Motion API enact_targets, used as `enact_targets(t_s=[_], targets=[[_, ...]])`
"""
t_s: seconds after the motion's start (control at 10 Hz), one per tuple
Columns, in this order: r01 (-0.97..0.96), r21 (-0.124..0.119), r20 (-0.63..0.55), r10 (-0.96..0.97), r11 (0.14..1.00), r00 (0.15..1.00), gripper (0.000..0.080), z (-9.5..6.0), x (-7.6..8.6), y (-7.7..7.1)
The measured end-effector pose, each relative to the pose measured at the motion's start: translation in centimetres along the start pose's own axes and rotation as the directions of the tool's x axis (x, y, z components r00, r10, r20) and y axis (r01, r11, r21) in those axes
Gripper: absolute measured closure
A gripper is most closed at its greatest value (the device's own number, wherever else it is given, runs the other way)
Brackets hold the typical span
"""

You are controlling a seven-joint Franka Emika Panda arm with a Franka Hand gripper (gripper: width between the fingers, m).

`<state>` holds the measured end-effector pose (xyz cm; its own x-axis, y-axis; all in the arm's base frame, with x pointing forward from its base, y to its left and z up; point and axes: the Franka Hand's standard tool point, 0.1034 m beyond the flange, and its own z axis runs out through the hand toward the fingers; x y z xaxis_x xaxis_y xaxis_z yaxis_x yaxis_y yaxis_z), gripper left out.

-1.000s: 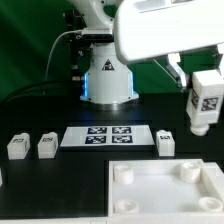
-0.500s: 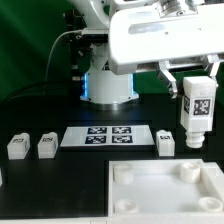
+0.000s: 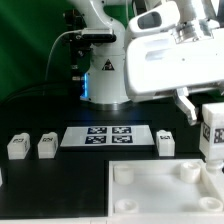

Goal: Assemble one leg

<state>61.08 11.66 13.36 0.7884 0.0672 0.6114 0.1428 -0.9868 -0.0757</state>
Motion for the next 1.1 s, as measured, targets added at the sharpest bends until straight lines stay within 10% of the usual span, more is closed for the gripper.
enact_targets(t_s=[1.1], targets=[[-0.025,0.005,0.049,0.024,1.000,0.999,0.0508,3.6,-2.3,0.6]])
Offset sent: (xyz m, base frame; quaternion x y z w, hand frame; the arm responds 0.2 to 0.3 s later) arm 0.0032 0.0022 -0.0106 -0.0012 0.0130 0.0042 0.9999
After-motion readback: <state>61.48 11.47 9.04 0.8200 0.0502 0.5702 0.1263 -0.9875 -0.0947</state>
